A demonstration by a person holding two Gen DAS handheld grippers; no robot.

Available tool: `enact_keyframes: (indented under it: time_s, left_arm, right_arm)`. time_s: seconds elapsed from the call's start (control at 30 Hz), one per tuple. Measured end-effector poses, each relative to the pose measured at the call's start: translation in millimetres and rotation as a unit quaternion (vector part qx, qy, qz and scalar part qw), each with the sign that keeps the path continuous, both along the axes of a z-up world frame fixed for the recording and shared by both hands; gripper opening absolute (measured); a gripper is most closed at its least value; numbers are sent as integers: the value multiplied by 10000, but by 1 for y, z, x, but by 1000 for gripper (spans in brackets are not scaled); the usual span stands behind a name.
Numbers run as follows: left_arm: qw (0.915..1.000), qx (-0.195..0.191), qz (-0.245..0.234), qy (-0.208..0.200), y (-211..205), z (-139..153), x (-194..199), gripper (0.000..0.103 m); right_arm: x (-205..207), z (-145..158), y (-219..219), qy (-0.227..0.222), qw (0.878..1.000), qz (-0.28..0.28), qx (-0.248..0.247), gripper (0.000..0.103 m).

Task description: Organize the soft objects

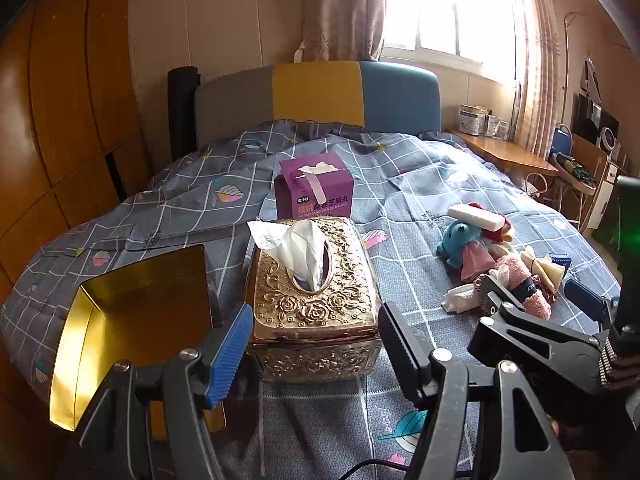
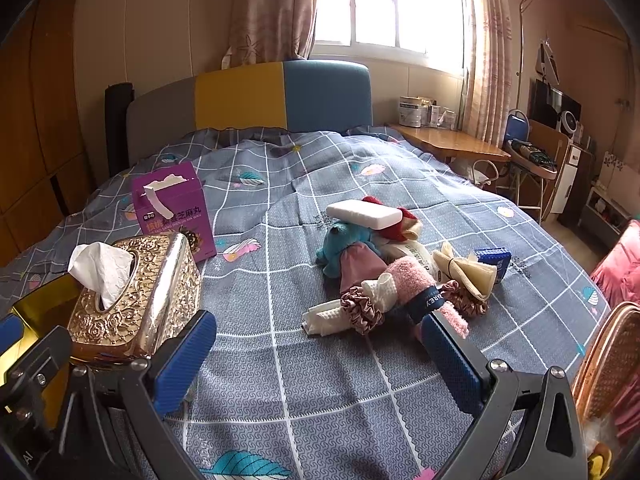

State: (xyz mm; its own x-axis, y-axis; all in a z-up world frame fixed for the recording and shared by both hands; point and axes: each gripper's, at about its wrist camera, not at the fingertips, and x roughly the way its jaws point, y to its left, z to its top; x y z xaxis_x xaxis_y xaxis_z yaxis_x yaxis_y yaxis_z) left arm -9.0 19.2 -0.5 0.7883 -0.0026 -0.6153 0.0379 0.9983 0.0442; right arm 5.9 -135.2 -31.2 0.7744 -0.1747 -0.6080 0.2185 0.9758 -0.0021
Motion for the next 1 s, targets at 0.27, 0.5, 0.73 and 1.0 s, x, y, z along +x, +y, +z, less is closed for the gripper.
enact_keyframes:
  time_s: [0.27, 0.5, 0.73, 1.0]
  left_arm:
    - [10000, -1, -44, 12, -1, 2, -1, 66]
    - [9998, -49, -170, 42, -3, 3, -1, 66]
    - [9974, -337, -595, 211, -10, 1, 3, 67]
    - [9811, -964, -1504, 740, -30, 0, 20, 68]
  right_arm:
    - [0, 0, -4, -9, 10000, -30, 27, 103]
    - [2, 1, -15, -34, 9999, -133, 83, 103]
    - [9, 1, -42, 20, 9990, -363, 269, 103]
    - [23, 0, -119, 95, 9895, -808, 1193, 103]
